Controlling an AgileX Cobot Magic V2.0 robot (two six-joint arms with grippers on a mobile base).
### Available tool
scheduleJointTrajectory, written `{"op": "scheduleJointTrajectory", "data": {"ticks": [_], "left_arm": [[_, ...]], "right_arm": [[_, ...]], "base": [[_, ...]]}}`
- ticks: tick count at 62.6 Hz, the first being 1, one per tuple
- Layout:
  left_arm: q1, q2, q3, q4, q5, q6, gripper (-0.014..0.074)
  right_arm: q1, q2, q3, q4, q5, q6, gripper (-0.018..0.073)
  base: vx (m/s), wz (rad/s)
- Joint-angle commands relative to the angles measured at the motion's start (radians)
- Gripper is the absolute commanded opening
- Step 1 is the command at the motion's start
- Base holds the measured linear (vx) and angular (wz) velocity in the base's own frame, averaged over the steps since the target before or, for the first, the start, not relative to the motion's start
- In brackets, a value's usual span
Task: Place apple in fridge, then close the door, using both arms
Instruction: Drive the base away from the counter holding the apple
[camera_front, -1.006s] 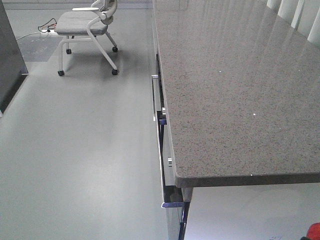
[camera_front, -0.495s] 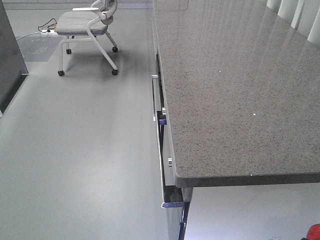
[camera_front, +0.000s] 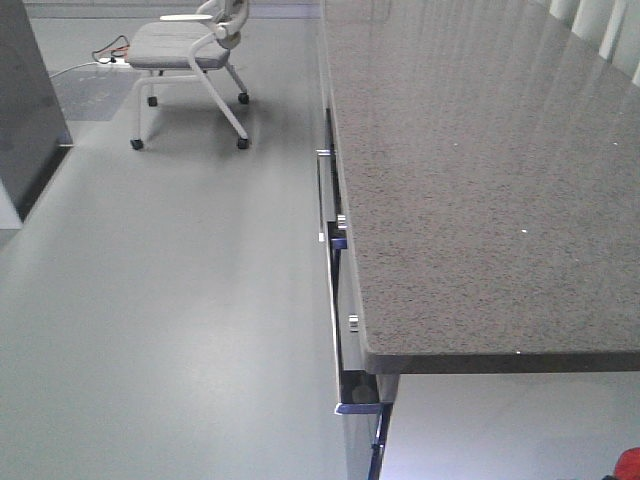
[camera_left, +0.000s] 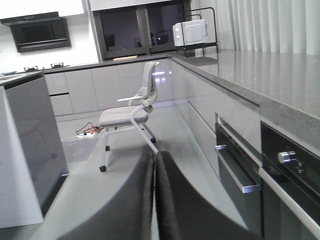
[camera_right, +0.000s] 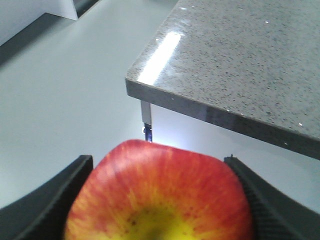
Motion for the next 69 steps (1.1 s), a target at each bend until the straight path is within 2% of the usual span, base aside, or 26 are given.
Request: {"op": "scheduleJointTrajectory", "data": {"ticks": [1,31,69], "left_arm": [[-0.002,-0.015,0.022,-0.005,-0.075,-0.004,-0.0006],[-0.002,-0.015,0.022,-0.005,-0.075,-0.004,-0.0006],[-0.002,-0.015,0.022,-0.005,-0.075,-0.004,-0.0006]], "right_arm": [[-0.004,0.013,-0.027,0.026,-0.068,-0.004,0.0356],[-0.004,0.013,-0.027,0.034,-0.067,-0.004,0.0356],[-0.004,0.013,-0.027,0.034,-0.067,-0.004,0.0356]], "base": [[-0.03,0.2],[-0.05,0.34],[-0.06,0.49]]}}
